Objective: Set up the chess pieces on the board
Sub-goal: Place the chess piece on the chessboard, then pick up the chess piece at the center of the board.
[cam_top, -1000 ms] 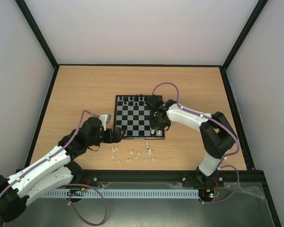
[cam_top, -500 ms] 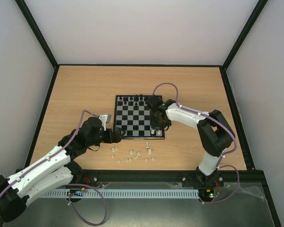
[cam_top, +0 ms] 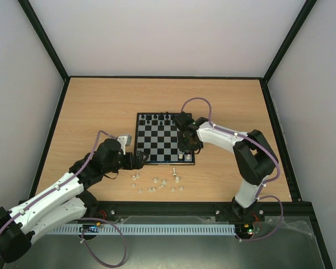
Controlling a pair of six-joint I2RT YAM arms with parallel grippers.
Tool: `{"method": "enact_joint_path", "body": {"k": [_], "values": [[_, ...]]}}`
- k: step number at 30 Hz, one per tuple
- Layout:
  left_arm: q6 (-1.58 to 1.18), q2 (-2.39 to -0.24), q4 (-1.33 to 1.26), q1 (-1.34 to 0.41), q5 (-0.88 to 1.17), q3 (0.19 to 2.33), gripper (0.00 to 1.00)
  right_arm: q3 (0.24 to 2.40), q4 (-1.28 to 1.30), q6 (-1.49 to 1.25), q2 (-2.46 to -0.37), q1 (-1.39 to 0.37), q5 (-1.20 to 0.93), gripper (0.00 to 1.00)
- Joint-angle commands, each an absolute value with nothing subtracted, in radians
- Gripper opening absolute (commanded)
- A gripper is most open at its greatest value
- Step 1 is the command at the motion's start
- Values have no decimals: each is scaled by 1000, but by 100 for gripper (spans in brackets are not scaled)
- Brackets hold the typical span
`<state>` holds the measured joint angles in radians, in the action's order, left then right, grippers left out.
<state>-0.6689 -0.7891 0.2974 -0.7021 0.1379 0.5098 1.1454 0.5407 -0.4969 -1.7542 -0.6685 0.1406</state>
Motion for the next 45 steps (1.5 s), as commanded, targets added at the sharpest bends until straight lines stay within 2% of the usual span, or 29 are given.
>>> {"method": "enact_joint_path", "body": {"k": [1,9,16,23,30,37,45], "values": [[-664,-791,281,-706,133,525,99,1153,567,-483,-1767,-663,151,16],[-668,-786,285,-706,135,527,99,1160,603,-483,-1718,-662,163,25],[-667,-770,319,-706,102,554,99,1128,634,-490,-1516,-663,167,37],[-659,-748,367,-697,65,607,99,964,669,-562,-1239,-724,107,38],[-658,-763,352,-692,71,622,99,807,671,-740,-1073,-969,97,36],[-660,-795,322,-692,94,614,99,737,602,-832,-1155,-1157,114,36],[-668,-788,320,-692,101,601,99,757,492,-829,-1347,-1215,103,32]]}}
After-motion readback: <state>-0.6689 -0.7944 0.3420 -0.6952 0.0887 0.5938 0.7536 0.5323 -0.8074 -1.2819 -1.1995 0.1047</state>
